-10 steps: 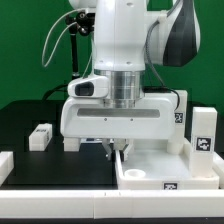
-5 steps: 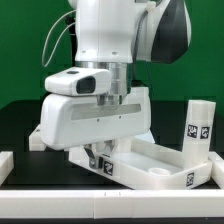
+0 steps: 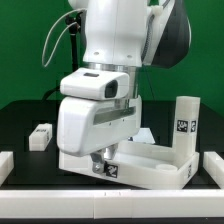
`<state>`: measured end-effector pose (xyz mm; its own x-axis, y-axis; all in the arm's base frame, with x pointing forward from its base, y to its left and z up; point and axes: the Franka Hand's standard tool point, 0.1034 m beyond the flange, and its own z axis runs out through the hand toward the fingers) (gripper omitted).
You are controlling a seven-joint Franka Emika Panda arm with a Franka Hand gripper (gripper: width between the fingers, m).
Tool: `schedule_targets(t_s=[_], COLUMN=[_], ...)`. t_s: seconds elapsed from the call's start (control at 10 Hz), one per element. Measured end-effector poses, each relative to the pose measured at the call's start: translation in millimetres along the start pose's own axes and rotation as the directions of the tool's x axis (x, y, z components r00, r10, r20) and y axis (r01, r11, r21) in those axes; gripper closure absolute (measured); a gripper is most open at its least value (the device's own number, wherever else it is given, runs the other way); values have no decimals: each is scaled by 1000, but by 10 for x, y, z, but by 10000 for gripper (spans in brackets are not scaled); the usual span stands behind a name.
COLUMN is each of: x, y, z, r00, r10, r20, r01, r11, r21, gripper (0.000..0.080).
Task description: Assemble desk
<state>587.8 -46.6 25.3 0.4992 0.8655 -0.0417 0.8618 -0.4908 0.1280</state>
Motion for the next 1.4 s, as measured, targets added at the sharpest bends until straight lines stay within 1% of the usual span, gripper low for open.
schedule_targets(t_s=[0.1, 0.2, 0.3, 0.4, 0.5, 0.6, 1.0, 1.1, 1.2, 1.3, 1.4], x=[198, 354, 531, 665, 645, 627, 622, 623, 612, 578, 565], y=[47, 99, 215, 349, 380, 375, 380, 390, 410, 406, 368], z=[-65, -79, -112, -152, -140, -147, -147, -147, -143, -136, -130], r00=[996, 984, 975, 966, 967, 967, 968, 964, 954, 946, 935], r10=[-88, -175, -223, -257, -255, -252, -251, -264, -300, -323, -352], r20=[-12, -19, -12, -9, -23, -21, -21, -21, -26, -30, -32], r01=[88, 173, 222, 255, 249, 247, 246, 257, 291, 311, 336], r11=[995, 982, 972, 961, 957, 958, 959, 954, 939, 928, 913], r21=[-44, -69, -82, -111, -148, -144, -144, -152, -183, -208, -232], gripper=[736, 736, 736, 736, 735, 735, 735, 735, 735, 735, 731])
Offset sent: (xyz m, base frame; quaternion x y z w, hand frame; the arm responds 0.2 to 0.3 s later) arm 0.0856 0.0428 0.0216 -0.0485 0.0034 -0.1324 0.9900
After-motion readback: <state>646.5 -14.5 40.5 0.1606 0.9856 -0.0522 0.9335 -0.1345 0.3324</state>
